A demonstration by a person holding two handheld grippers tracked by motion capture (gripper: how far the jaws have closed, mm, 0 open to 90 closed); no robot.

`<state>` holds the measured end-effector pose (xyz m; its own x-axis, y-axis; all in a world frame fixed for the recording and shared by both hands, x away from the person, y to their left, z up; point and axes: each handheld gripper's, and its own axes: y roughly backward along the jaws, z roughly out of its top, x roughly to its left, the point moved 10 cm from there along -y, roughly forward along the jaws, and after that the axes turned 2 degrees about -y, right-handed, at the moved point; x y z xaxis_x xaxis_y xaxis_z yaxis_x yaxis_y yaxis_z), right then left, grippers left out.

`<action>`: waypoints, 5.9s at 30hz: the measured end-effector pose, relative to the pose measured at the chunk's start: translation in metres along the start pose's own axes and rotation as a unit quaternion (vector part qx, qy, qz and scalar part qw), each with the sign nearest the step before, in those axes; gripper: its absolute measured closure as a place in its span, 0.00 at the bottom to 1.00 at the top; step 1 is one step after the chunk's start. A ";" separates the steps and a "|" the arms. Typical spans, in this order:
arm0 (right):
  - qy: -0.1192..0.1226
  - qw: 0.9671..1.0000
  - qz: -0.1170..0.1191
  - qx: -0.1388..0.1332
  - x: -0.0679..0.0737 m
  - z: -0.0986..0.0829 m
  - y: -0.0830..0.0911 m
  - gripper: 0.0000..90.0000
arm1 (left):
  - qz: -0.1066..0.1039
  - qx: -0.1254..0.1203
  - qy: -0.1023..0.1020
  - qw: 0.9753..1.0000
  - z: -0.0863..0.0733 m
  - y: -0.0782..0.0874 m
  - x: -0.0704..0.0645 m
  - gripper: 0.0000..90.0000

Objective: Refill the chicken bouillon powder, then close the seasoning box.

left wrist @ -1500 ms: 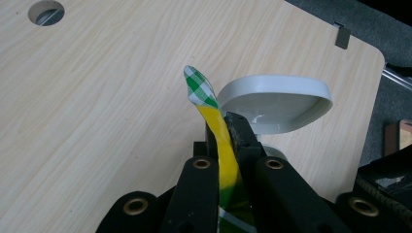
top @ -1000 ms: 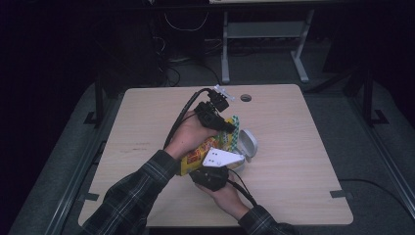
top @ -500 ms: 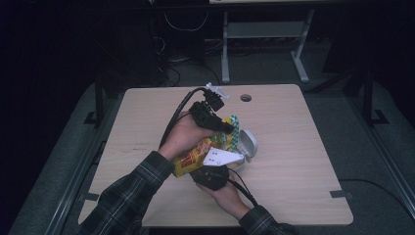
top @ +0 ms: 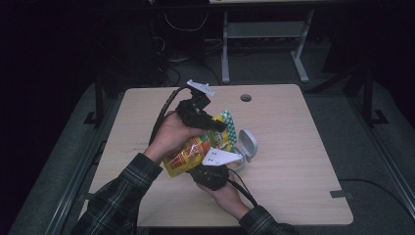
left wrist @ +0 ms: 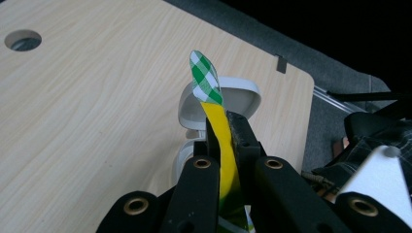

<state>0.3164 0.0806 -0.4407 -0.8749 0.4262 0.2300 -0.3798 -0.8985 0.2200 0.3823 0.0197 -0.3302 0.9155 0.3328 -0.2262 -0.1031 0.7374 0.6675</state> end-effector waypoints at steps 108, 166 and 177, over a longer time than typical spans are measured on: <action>0.030 0.996 -0.024 0.085 -0.016 -0.037 0.069 1.00 | 0.094 -0.179 -0.027 0.979 -0.118 0.042 0.060 0.91; -0.004 0.987 -0.123 0.100 -0.090 -0.042 0.183 1.00 | 0.157 -0.067 0.049 0.984 -0.261 0.029 0.052 0.21; -0.016 0.986 -0.144 0.083 -0.125 -0.029 0.182 1.00 | 0.159 -0.065 0.054 0.984 -0.266 0.028 0.057 0.20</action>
<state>0.3484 -0.1393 -0.4569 -0.7273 0.6666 0.1635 -0.5545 -0.7111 0.4324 0.3278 0.2154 -0.5129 0.7831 0.6141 -0.0986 -0.4329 0.6519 0.6226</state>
